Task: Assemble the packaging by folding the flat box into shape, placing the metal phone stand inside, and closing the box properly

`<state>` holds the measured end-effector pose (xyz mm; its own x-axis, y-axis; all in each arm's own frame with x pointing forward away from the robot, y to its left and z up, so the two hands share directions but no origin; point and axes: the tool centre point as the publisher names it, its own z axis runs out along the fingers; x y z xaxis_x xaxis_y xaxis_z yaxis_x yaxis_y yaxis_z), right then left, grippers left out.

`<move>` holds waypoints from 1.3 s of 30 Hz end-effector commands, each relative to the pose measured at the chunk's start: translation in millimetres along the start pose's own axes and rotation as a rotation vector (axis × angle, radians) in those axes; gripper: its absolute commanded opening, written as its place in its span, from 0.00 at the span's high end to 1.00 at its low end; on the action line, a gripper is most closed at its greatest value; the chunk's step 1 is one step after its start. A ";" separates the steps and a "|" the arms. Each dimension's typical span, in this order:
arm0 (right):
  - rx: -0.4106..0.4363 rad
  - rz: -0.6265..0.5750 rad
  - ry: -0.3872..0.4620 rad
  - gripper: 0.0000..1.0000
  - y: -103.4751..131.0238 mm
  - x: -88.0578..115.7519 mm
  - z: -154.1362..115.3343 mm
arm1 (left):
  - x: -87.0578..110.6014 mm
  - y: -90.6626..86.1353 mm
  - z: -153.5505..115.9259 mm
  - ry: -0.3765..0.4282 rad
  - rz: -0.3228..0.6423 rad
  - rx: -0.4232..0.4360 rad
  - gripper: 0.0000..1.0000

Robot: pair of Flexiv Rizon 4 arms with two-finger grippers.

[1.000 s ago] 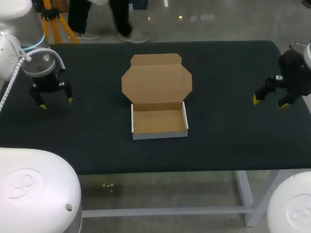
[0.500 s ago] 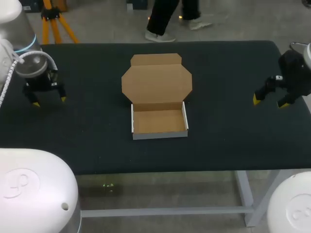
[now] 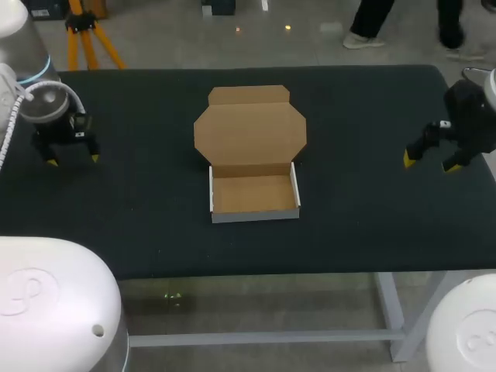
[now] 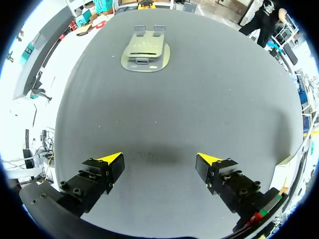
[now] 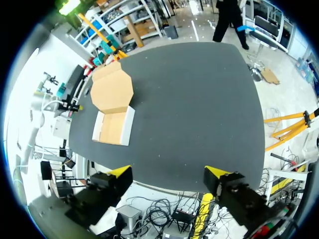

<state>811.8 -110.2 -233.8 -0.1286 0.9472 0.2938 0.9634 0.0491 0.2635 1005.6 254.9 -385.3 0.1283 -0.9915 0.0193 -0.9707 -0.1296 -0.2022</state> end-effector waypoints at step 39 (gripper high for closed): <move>0.004 0.001 -0.002 0.00 0.1 0.4 -1.6 | -20.7 -73.2 24.3 0.008 0.096 -0.030 0.00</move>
<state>811.7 -110.2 -233.6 -0.1279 0.9475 0.2929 0.9634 0.0486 0.2635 1074.0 283.9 -393.3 0.0328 -0.9994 0.0107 -0.9823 -0.0342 -0.1842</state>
